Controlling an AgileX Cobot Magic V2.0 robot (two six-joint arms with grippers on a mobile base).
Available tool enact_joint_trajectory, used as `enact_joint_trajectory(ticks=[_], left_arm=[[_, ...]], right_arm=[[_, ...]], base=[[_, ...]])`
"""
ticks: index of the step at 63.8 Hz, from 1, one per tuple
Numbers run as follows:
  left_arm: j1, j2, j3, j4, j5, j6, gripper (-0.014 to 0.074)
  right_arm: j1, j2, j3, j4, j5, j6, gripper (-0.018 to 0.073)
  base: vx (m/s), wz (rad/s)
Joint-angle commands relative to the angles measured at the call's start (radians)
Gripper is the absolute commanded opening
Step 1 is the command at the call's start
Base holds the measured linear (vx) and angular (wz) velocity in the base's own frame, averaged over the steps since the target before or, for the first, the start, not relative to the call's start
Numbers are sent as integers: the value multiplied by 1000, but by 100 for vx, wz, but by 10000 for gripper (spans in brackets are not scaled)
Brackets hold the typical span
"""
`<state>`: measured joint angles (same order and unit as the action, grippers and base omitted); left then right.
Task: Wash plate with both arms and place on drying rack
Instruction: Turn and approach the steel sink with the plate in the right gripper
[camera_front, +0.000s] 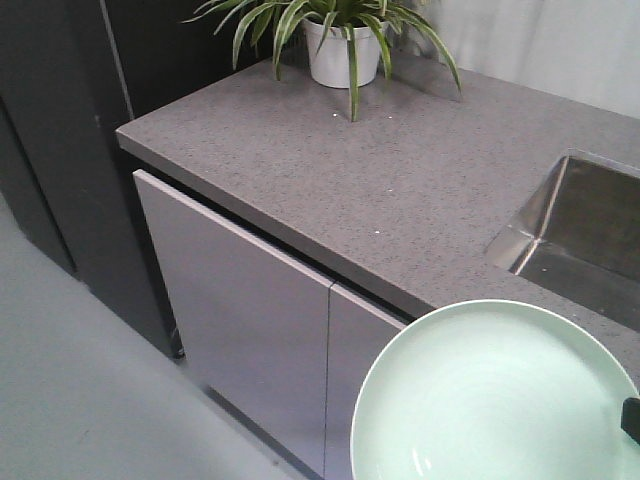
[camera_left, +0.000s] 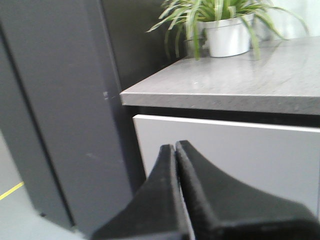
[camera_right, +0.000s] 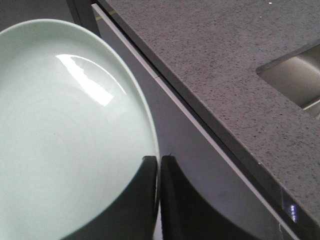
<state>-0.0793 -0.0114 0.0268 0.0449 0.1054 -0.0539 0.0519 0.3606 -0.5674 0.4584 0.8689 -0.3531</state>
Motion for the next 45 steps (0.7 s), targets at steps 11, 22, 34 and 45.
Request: enact_joint_trajectory(ticks=[11,22,34,45], left_arm=[[-6,-13,-26,-2,-77,-8,-6],[-6,-13,-26,-2,-77,-8,-6],[-6,-13,-26,-2,-77,-8,-6],[-6,-13,-26,-2,-77,-8,-6]], right_arm=[[-7,11,-24,25,-64,-7,-4],[-7,11,-24,25,-64,-7,-4],[-7,11,-24,25,-64,-7,-4],[-7,11,-24,25,-64,-7,-4]], base=[[8,-34],[7,-35],[7,-32],[6,-28]])
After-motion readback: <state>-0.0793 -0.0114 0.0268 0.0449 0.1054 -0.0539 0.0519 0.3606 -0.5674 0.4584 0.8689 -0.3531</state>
